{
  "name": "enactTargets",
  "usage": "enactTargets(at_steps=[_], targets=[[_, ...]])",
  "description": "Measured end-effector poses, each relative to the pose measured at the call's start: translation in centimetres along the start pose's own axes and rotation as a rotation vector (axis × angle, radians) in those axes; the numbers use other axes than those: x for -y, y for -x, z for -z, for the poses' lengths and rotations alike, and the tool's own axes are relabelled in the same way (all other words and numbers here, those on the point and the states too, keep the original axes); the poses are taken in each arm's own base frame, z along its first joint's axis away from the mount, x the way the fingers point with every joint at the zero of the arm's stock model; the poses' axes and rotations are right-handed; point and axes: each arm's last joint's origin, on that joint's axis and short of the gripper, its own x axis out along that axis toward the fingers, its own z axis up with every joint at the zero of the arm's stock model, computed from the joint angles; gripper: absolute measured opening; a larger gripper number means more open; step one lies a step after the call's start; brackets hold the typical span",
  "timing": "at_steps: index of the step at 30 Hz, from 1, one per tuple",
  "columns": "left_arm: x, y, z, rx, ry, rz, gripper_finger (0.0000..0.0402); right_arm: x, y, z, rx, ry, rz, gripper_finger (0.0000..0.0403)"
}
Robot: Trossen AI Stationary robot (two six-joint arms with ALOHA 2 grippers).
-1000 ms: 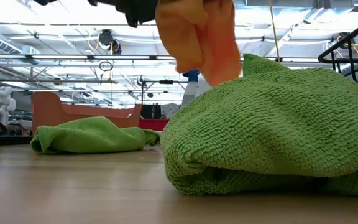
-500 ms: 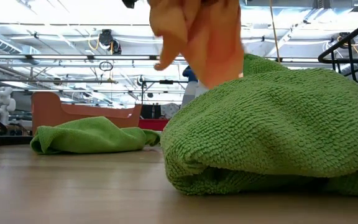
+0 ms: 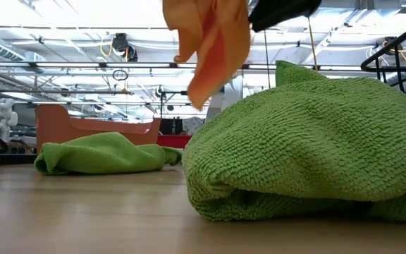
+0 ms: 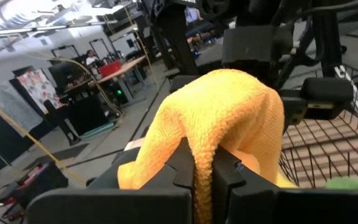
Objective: Sort microfiber towel by color & place in baskets
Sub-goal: Put the orange microfiber towel into the blue bin
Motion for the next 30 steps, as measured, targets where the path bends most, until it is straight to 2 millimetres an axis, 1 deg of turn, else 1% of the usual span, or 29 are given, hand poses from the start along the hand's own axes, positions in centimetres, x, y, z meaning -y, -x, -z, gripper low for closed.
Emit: enactTargets(at_steps=[4,8,10,13,15,18,23,25,27,29,30], targets=[[0.0,0.3,-0.2,-0.008,0.0,-0.021,0.0012,-0.5,-1.5,2.1,0.07,-0.059,0.031,0.0192],[0.3,0.5,-0.2,-0.024,-0.007,-0.024,0.0014,-0.7,-2.7,3.7,0.143,-0.064,0.014,0.0157],[0.4,0.6,-0.2,-0.028,-0.007,-0.035,0.0014,-0.7,-3.0,3.9,0.178,-0.069,0.014,0.0139],[0.4,0.6,-0.3,-0.024,-0.004,-0.036,0.0015,-0.5,-3.3,3.5,0.234,-0.114,-0.015,0.0119],[0.4,0.6,-0.3,-0.023,-0.004,-0.037,0.0016,-0.4,-3.6,3.3,0.232,-0.127,-0.068,0.0116],[0.3,0.6,-0.4,-0.017,0.0,-0.04,0.0016,-0.4,-3.7,3.3,0.216,-0.146,-0.135,0.013],[0.3,0.7,-0.7,0.009,0.033,-0.04,0.0017,-0.3,-4.3,3.2,0.227,-0.141,-0.13,0.0174],[0.3,0.7,-0.7,0.018,0.042,-0.029,0.0017,-0.2,-4.8,2.9,0.254,-0.135,-0.117,0.0183],[0.4,0.7,-0.8,0.023,0.044,-0.027,0.0017,-0.1,-5.2,2.7,0.275,-0.132,-0.117,0.0179],[0.4,0.7,-0.8,0.024,0.044,-0.026,0.0017,-0.2,-5.5,2.6,0.292,-0.115,-0.125,0.0154],[0.4,0.7,-0.8,0.023,0.044,-0.026,0.0017,-0.3,-5.5,2.5,0.299,-0.099,-0.144,0.0135]])
